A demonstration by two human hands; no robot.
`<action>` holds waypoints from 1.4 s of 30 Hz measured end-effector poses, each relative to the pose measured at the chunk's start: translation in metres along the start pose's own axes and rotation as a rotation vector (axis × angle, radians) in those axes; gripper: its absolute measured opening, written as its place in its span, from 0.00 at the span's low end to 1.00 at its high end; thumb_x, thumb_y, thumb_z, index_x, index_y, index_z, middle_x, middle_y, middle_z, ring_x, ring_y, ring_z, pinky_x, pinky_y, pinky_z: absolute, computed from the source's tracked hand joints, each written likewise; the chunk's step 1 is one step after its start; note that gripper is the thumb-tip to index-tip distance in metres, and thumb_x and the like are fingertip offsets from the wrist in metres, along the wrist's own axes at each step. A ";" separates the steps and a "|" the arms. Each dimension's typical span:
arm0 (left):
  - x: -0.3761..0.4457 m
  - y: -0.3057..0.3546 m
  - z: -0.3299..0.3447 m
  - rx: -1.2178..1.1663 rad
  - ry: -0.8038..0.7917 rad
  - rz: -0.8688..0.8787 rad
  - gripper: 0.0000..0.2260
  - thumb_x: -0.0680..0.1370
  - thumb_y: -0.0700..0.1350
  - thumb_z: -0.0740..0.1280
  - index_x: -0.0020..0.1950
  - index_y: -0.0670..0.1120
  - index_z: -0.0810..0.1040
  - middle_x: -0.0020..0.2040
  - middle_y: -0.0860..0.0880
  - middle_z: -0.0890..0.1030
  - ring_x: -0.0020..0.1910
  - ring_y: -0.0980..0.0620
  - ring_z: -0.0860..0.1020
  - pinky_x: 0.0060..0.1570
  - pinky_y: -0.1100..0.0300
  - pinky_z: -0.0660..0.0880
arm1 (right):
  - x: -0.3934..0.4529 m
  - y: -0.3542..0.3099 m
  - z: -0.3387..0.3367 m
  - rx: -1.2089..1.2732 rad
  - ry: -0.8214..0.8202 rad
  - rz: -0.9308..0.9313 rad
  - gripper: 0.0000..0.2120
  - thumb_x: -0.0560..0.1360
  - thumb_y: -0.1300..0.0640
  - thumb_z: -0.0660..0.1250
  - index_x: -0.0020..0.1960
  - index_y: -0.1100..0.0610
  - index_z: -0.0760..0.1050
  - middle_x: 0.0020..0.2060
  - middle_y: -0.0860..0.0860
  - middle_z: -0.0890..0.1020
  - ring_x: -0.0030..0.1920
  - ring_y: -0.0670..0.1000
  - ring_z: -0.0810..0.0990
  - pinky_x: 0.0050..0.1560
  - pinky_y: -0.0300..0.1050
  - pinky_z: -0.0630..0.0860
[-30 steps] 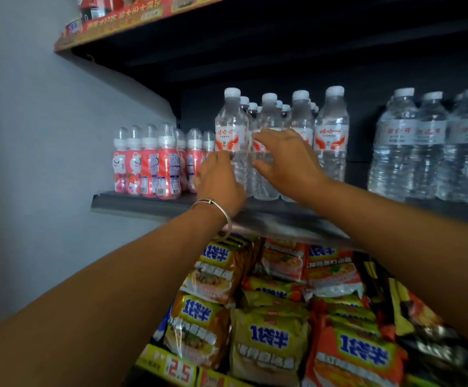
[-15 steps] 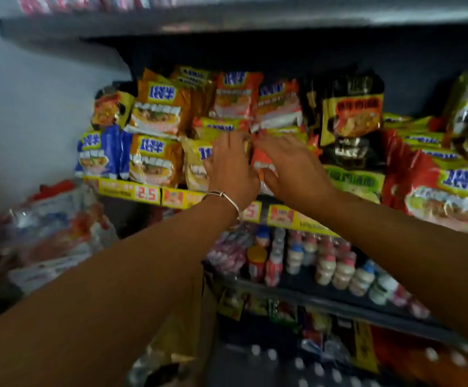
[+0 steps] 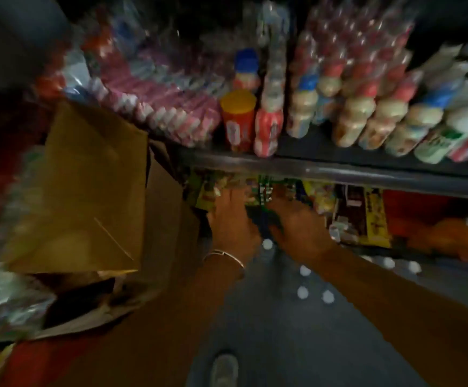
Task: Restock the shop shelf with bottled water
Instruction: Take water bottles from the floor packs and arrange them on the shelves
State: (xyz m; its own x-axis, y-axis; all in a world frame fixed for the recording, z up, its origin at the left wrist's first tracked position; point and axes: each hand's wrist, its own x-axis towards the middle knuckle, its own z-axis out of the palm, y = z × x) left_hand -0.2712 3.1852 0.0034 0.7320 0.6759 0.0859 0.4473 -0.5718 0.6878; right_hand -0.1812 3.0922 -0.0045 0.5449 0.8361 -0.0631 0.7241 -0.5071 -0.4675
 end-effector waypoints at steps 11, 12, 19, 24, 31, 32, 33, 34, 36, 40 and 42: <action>-0.010 -0.190 0.154 0.009 -0.146 -0.102 0.27 0.66 0.30 0.65 0.64 0.42 0.70 0.63 0.42 0.69 0.63 0.42 0.69 0.62 0.44 0.66 | 0.040 0.106 0.229 0.028 -0.174 0.329 0.40 0.71 0.56 0.71 0.75 0.58 0.52 0.70 0.58 0.65 0.69 0.59 0.63 0.67 0.48 0.62; -0.011 -0.201 0.163 0.026 -0.152 -0.094 0.27 0.66 0.30 0.65 0.64 0.43 0.70 0.63 0.42 0.69 0.64 0.42 0.69 0.63 0.44 0.66 | 0.042 0.114 0.245 0.091 -0.150 0.390 0.44 0.70 0.58 0.73 0.76 0.57 0.48 0.72 0.58 0.62 0.70 0.59 0.62 0.68 0.49 0.62; -0.011 -0.242 0.207 0.073 -0.167 -0.085 0.26 0.65 0.31 0.66 0.62 0.44 0.71 0.62 0.45 0.70 0.63 0.44 0.69 0.65 0.49 0.63 | 0.056 0.164 0.310 0.355 -0.001 0.623 0.52 0.67 0.59 0.76 0.77 0.52 0.42 0.71 0.57 0.67 0.69 0.60 0.66 0.68 0.52 0.64; -0.006 -0.250 0.222 0.013 -0.170 -0.091 0.27 0.63 0.29 0.65 0.62 0.43 0.71 0.61 0.44 0.70 0.63 0.43 0.69 0.62 0.43 0.66 | 0.065 0.180 0.322 0.117 -0.031 0.591 0.39 0.64 0.51 0.77 0.70 0.55 0.63 0.68 0.57 0.68 0.69 0.58 0.64 0.70 0.51 0.60; -0.003 -0.250 0.225 0.027 -0.223 -0.091 0.28 0.65 0.31 0.64 0.64 0.45 0.69 0.63 0.46 0.68 0.65 0.46 0.67 0.65 0.47 0.62 | 0.061 0.173 0.323 0.254 0.034 0.576 0.27 0.64 0.59 0.77 0.59 0.59 0.70 0.59 0.58 0.77 0.60 0.59 0.74 0.57 0.49 0.70; -0.003 -0.246 0.223 0.027 -0.230 -0.075 0.28 0.65 0.31 0.65 0.64 0.45 0.69 0.63 0.46 0.68 0.65 0.46 0.67 0.65 0.47 0.62 | 0.061 0.170 0.321 0.249 0.043 0.572 0.27 0.64 0.59 0.77 0.59 0.59 0.70 0.59 0.58 0.77 0.60 0.59 0.74 0.57 0.50 0.71; -0.003 -0.243 0.221 0.030 -0.236 -0.061 0.28 0.65 0.31 0.65 0.64 0.45 0.69 0.63 0.46 0.68 0.65 0.46 0.67 0.66 0.47 0.62 | 0.059 0.166 0.315 0.248 0.050 0.568 0.27 0.64 0.59 0.78 0.59 0.59 0.70 0.59 0.59 0.77 0.60 0.60 0.75 0.57 0.51 0.72; -0.003 -0.237 0.218 0.043 -0.240 -0.050 0.28 0.65 0.31 0.65 0.65 0.45 0.69 0.63 0.46 0.68 0.65 0.46 0.66 0.66 0.47 0.62 | 0.057 0.163 0.307 0.249 0.051 0.563 0.27 0.64 0.58 0.77 0.59 0.59 0.70 0.59 0.58 0.77 0.60 0.60 0.75 0.57 0.52 0.73; -0.002 -0.224 0.209 0.051 -0.240 -0.044 0.28 0.65 0.31 0.66 0.65 0.45 0.69 0.64 0.46 0.68 0.65 0.46 0.66 0.66 0.49 0.61 | 0.051 0.155 0.286 0.248 0.052 0.540 0.27 0.65 0.57 0.77 0.60 0.58 0.70 0.58 0.57 0.78 0.59 0.59 0.76 0.56 0.51 0.73; 0.001 -0.178 0.177 0.058 -0.261 -0.044 0.28 0.68 0.35 0.68 0.67 0.46 0.66 0.66 0.47 0.67 0.67 0.47 0.65 0.66 0.52 0.59 | 0.038 0.129 0.224 0.249 0.057 0.450 0.26 0.66 0.54 0.76 0.60 0.57 0.71 0.56 0.56 0.79 0.57 0.58 0.77 0.55 0.49 0.74; 0.003 -0.148 0.152 0.085 -0.269 -0.018 0.28 0.70 0.37 0.67 0.69 0.48 0.64 0.67 0.48 0.66 0.68 0.48 0.63 0.66 0.54 0.57 | 0.034 0.112 0.186 0.244 0.074 0.402 0.26 0.66 0.52 0.76 0.61 0.57 0.72 0.55 0.55 0.80 0.56 0.58 0.78 0.55 0.50 0.74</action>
State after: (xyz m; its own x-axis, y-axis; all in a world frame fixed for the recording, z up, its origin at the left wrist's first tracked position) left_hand -0.2568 3.2012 -0.2077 0.8287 0.5448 -0.1281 0.4944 -0.6053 0.6238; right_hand -0.1604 3.1025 -0.2225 0.7965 0.5623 -0.2224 0.3341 -0.7158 -0.6131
